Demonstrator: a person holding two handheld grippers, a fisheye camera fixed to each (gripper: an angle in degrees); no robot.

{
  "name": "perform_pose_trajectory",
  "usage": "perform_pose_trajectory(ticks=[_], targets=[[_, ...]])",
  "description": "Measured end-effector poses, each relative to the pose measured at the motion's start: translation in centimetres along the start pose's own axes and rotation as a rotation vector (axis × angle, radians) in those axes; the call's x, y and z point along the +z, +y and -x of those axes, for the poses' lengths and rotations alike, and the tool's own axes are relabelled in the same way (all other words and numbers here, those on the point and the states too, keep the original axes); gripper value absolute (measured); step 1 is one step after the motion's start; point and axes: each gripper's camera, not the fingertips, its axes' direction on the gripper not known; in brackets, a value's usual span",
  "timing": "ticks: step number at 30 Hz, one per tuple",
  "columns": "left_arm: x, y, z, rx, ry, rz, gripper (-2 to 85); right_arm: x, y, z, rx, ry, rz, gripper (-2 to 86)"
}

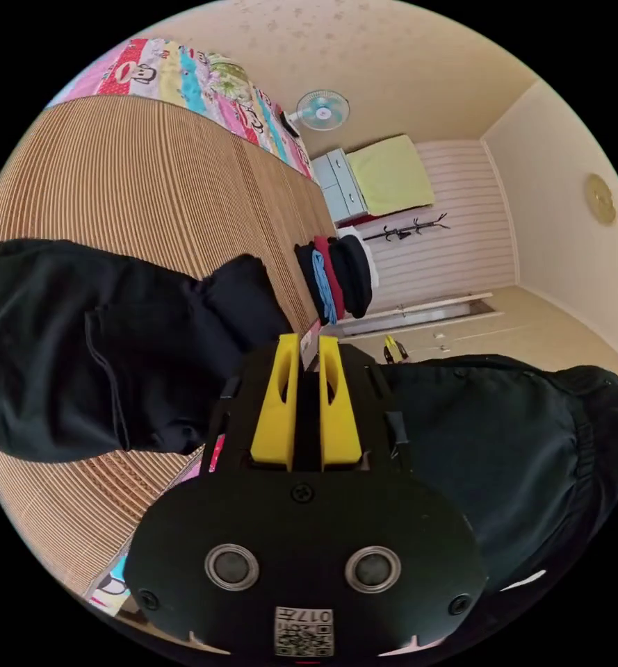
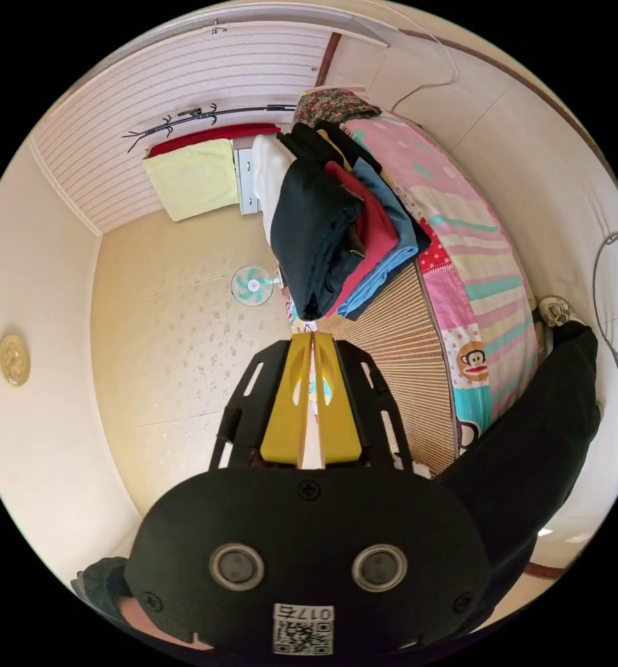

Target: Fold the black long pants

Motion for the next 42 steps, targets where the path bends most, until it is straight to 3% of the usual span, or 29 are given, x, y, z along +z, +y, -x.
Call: perform_pose_trajectory(ticks=[2, 12, 15, 19, 22, 24, 27, 29, 31, 34, 37, 42], targets=[[-1.4, -0.3, 1.6, -0.071, 0.024, -0.09, 6.9, 1.0, 0.0, -0.2, -0.009, -0.001, 0.035, 0.4], [-4.2, -8.6, 11.8, -0.574, -0.28, -0.402, 12.8, 7.2, 1.3, -1.6, -0.031, 0.089, 0.183, 0.4], [-1.5, -12.7, 14.1, -0.661, -0.333, -0.386, 12.8, 9.0, 2.1, -1.7, -0.042, 0.116, 0.233, 0.4], [2.3, -16.7, 16.1, -0.748, -0.604, -0.318, 13.0, 11.0, 3.1, -0.9, -0.085, 0.141, 0.302, 0.4], [5.4, -18.4, 18.6, -0.743, -0.583, -0.252, 13.6, 12.6, 4.1, 0.0, -0.144, 0.194, 0.373, 0.3], [6.4, -18.7, 19.1, -0.754, -0.695, -0.231, 11.0, 13.9, 5.0, 0.0, -0.188, 0.252, 0.448, 0.3], [7.7, -18.2, 19.8, -0.687, -0.724, -0.246, 8.6, 15.9, 6.2, -1.3, -0.21, 0.372, 0.551, 0.3], [8.3, -17.4, 20.1, -0.61, -0.687, -0.237, 3.3, 17.1, 7.0, -2.5, -0.204, 0.405, 0.598, 0.3], [8.3, -14.8, 21.2, -0.538, -0.467, -0.281, -0.1, 18.4, 7.8, -3.7, -0.192, 0.393, 0.626, 0.3], [8.3, -11.1, 21.3, -0.393, -0.184, -0.343, -0.7, 20.8, 9.1, -5.0, -0.198, 0.35, 0.663, 0.3], [9.3, -8.4, 18.7, -0.164, 0.015, -0.297, -0.8, 24.2, 10.4, -5.4, -0.247, 0.331, 0.745, 0.4], [11.1, -4.1, 11.8, 0.16, 0.221, -0.231, -0.9, 32.8, 15.3, -4.1, -0.441, 0.292, 1.022, 1.7]])
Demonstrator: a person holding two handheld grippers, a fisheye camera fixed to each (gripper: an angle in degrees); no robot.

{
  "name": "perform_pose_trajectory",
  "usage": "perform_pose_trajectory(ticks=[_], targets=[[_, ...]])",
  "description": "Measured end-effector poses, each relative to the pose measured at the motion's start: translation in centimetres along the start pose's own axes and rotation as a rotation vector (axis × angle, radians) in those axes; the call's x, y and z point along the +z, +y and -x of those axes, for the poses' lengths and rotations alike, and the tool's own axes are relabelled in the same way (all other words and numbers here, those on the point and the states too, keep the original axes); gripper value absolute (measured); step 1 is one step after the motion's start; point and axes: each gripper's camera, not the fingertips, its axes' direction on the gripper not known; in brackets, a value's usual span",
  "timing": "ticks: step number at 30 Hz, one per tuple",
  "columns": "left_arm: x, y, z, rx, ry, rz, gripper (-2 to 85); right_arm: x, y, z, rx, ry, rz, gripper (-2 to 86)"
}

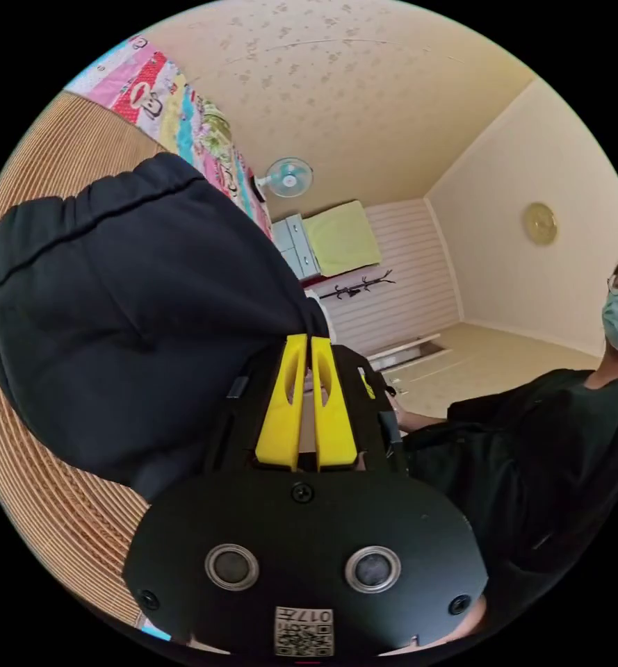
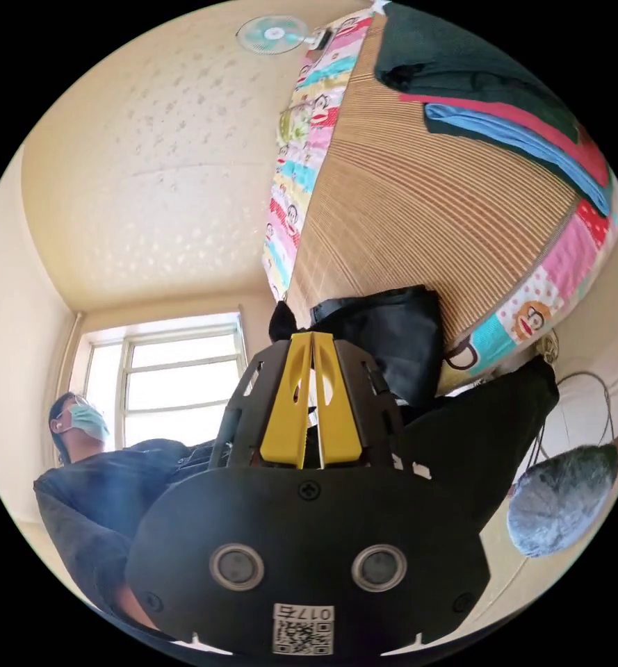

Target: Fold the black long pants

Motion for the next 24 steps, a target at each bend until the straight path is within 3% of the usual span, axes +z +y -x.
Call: perform_pose_trajectory(ticks=[4, 6, 9, 11, 13, 15, 17, 22, 24], targets=[[2.9, 1.8, -6.3, 0.234, 0.11, 0.107, -0.9, 6.7, -3.3, 4.1, -0.144, -0.078, 0.169, 5.8], [4.9, 2.4, -8.8, 0.301, 0.108, 0.154, -0.9, 11.9, -4.9, 7.4, -0.22, -0.136, 0.3, 12.7], [10.1, 4.0, -12.2, 0.415, 0.076, 0.313, -0.9, 18.4, -5.6, 11.2, -0.293, -0.239, 0.431, 16.3], [13.6, 5.5, -13.7, 0.47, 0.049, 0.422, -0.8, 21.4, -6.0, 12.3, -0.29, -0.261, 0.454, 15.2], [17.2, 7.6, -14.6, 0.489, -0.04, 0.492, -0.5, 23.4, -6.5, 12.8, -0.286, -0.228, 0.434, 8.6], [18.3, 8.8, -14.3, 0.442, -0.135, 0.475, 0.1, 25.0, -5.9, 13.9, -0.328, -0.027, 0.398, 4.6], [19.0, 9.7, -13.8, 0.353, -0.216, 0.482, 1.7, 25.8, -5.1, 15.4, -0.394, 0.03, 0.388, 3.6], [17.6, 13.0, -16.4, 0.198, -0.501, 0.162, 12.7, 29.6, -3.0, 19.8, -0.505, 0.127, 0.427, 2.7], [18.8, 13.9, -18.1, 0.188, -0.645, 0.109, 14.9, 32.6, -2.0, 22.4, -0.543, 0.183, 0.471, 2.7]])
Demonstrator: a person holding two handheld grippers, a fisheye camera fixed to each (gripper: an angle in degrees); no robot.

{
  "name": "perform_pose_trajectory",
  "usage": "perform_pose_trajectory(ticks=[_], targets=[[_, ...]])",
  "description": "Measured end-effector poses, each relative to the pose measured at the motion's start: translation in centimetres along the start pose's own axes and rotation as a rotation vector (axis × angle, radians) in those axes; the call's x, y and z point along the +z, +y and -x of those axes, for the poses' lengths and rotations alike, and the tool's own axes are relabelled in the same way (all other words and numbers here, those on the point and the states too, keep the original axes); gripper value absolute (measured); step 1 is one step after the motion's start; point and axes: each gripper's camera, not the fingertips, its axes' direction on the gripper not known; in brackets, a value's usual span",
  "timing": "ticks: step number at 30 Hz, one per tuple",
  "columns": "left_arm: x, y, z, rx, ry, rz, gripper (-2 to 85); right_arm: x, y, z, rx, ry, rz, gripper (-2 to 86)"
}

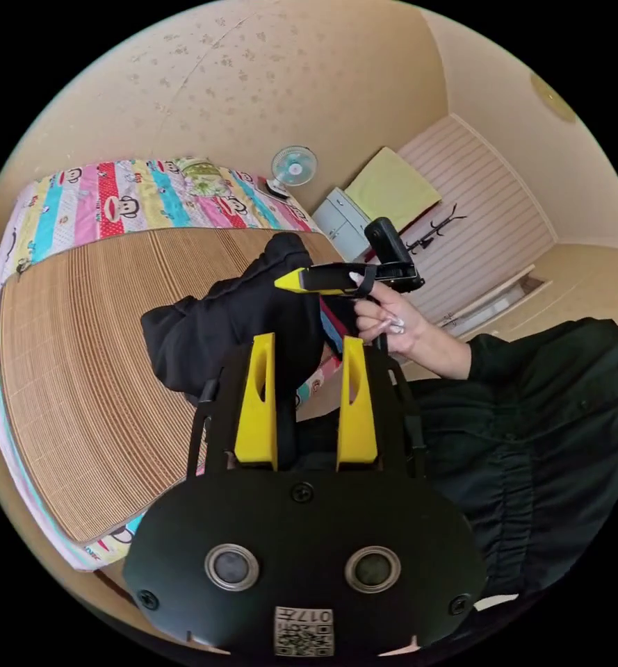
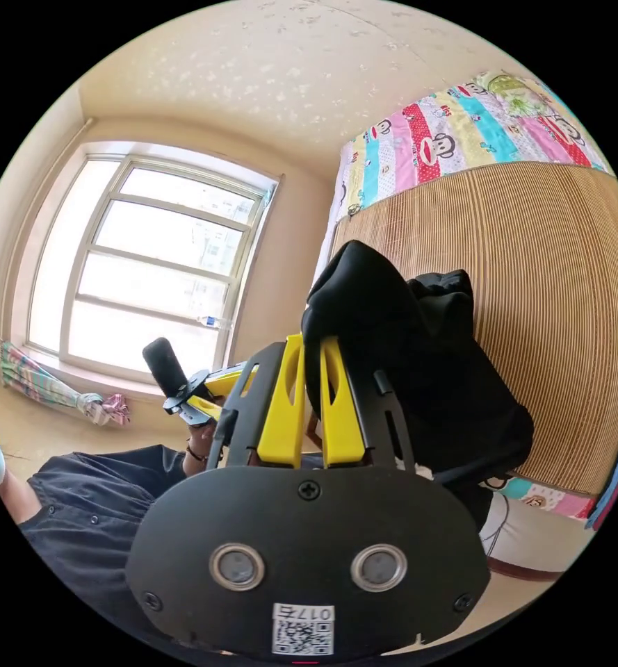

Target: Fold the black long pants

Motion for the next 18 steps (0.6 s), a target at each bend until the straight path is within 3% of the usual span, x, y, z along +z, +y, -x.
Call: perform_pose_trajectory(ticks=[4, 7, 14, 18], targets=[[4.6, 0.3, -4.2, -0.147, -0.292, 0.053, 18.5, 3.8, -3.1, 4.5, -0.07, 0.04, 0.116, 2.8], [7.9, 1.8, -5.0, -0.257, -0.393, 0.01, 19.5, 6.4, -4.7, 7.8, -0.091, 0.098, 0.213, 2.7], [10.4, 6.5, -3.8, -0.466, -0.419, -0.122, 9.7, 8.2, -3.7, 12.4, -0.126, 0.072, 0.221, 2.5], [10.3, 9.3, -5.5, -0.264, -0.27, -0.193, 6.2, 5.2, -2.8, 12.0, -0.081, -0.08, 0.164, 2.5]])
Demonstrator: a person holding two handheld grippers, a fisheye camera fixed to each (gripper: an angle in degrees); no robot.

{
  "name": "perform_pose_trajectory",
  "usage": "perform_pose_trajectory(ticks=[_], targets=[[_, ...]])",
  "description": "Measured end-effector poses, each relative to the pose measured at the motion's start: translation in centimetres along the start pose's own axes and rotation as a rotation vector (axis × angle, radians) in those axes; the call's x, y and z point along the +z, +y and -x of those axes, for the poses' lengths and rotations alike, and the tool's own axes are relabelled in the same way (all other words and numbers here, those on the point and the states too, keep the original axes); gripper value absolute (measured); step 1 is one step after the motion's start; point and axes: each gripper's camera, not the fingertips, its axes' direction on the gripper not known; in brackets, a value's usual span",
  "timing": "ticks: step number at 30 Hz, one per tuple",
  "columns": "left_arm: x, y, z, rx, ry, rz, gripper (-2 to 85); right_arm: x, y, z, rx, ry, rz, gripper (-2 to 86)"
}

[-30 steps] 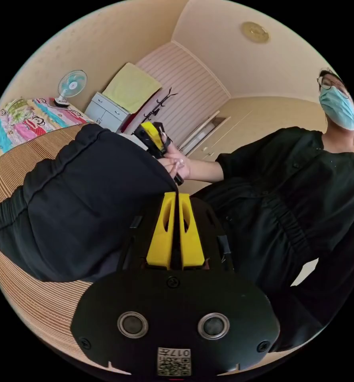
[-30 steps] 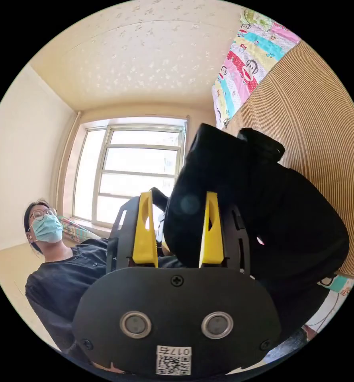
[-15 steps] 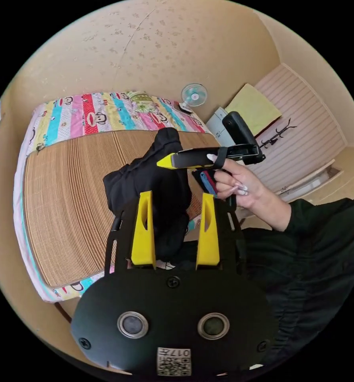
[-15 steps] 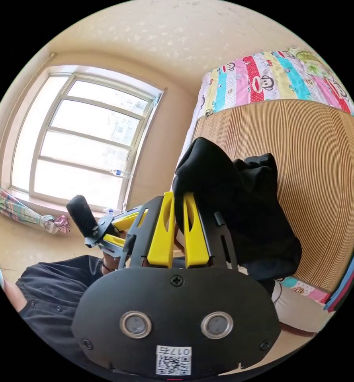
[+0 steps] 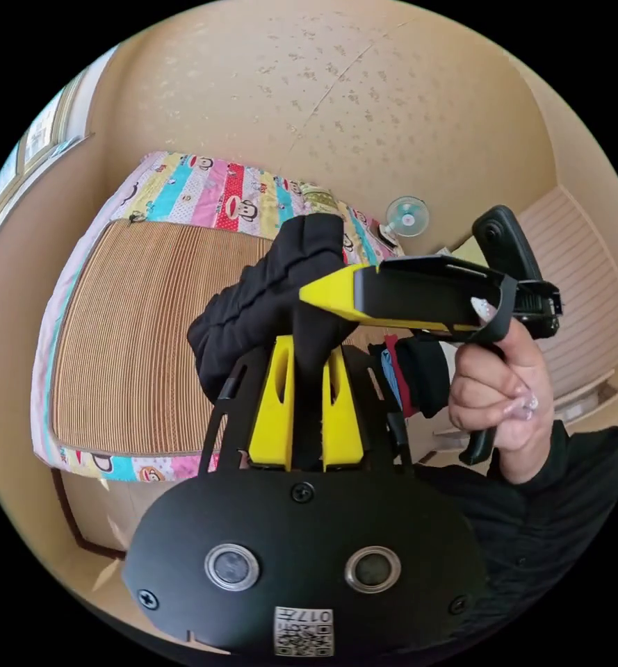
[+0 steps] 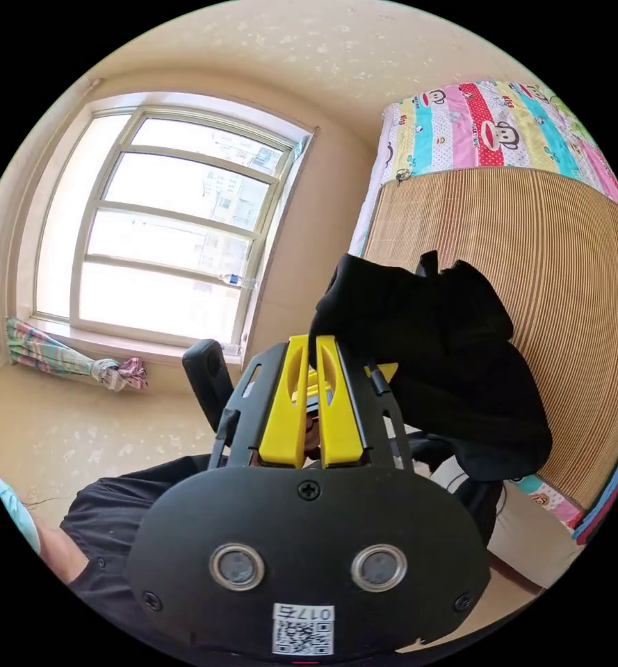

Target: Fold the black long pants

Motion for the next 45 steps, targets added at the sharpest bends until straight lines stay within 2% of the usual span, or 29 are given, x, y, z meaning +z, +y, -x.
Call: perform_pose_trajectory(ticks=[2, 4, 7, 9, 11, 15, 19, 22, 26, 29, 31, 34, 36, 38, 40, 42, 45], targets=[[-2.0, 1.1, -0.9, 0.138, 0.122, -0.049, 5.8, -2.7, 1.2, 1.1, -0.066, -0.088, -0.044, 2.4], [-4.8, 2.1, -1.1, 0.238, 0.419, -0.12, 5.6, -5.5, 2.6, 2.5, -0.183, -0.202, -0.073, 2.2], [-8.9, 3.2, -3.1, 0.475, 0.668, -0.214, 5.6, -11.3, 5.6, 4.1, -0.408, -0.49, -0.137, 1.5], [-11.6, 3.6, -4.6, 0.649, 0.788, -0.253, 5.7, -16.4, 8.8, 3.8, -0.528, -0.643, -0.271, 1.0], [-13.9, 3.9, -5.9, 0.785, 0.875, -0.313, 5.7, -19.9, 11.6, 3.1, -0.577, -0.626, -0.38, 0.7], [-16.6, 2.6, -6.8, 0.936, 1.159, -0.422, 5.7, -24.8, 17.9, 1.1, -0.617, -0.404, -0.564, 0.6], [-16.3, 0.5, -7.1, 0.888, 1.506, -0.541, 5.6, -26.2, 23.2, -0.7, -0.65, -0.358, -0.69, 0.9], [-15.7, -0.5, -8.1, 0.827, 1.686, -0.592, 5.6, -25.7, 27.0, -2.1, -0.689, -0.378, -0.747, 1.8], [-16.2, -0.8, -10.1, 0.826, 1.828, -0.612, 5.7, -23.4, 31.0, -3.3, -0.628, -0.252, -0.809, 5.7], [-16.6, -0.6, -12.4, 0.851, 1.941, -0.572, 5.6, -21.1, 31.6, -2.9, -0.54, -0.113, -0.786, 11.7], [-16.6, 0.0, -14.6, 0.859, 2.015, -0.515, 5.6, -19.9, 30.8, -2.4, -0.546, -0.101, -0.773, 14.1], [-15.9, 1.2, -17.3, 0.865, 2.102, -0.446, 5.7, -18.1, 28.0, -1.3, -0.61, -0.156, -0.768, 17.7], [-15.4, 2.1, -18.7, 0.865, 2.133, -0.409, 5.7, -16.4, 24.4, 0.4, -0.696, -0.253, -0.664, 20.2], [-14.9, 3.1, -19.6, 0.869, 2.125, -0.382, 5.8, -15.3, 22.3, 2.3, -0.797, -0.355, -0.588, 21.8], [-14.7, 4.1, -19.8, 0.878, 2.115, -0.361, 5.8, -14.8, 21.2, 4.1, -0.879, -0.451, -0.608, 22.3], [-15.1, 4.6, -18.8, 0.88, 2.082, -0.374, 5.8, -15.7, 20.7, 5.6, -0.971, -0.609, -0.675, 18.6], [-17.8, 5.3, -15.5, 0.912, 1.925, -0.454, 5.9, -18.1, 21.3, 8.4, -1.11, -0.661, -0.644, 10.1]])
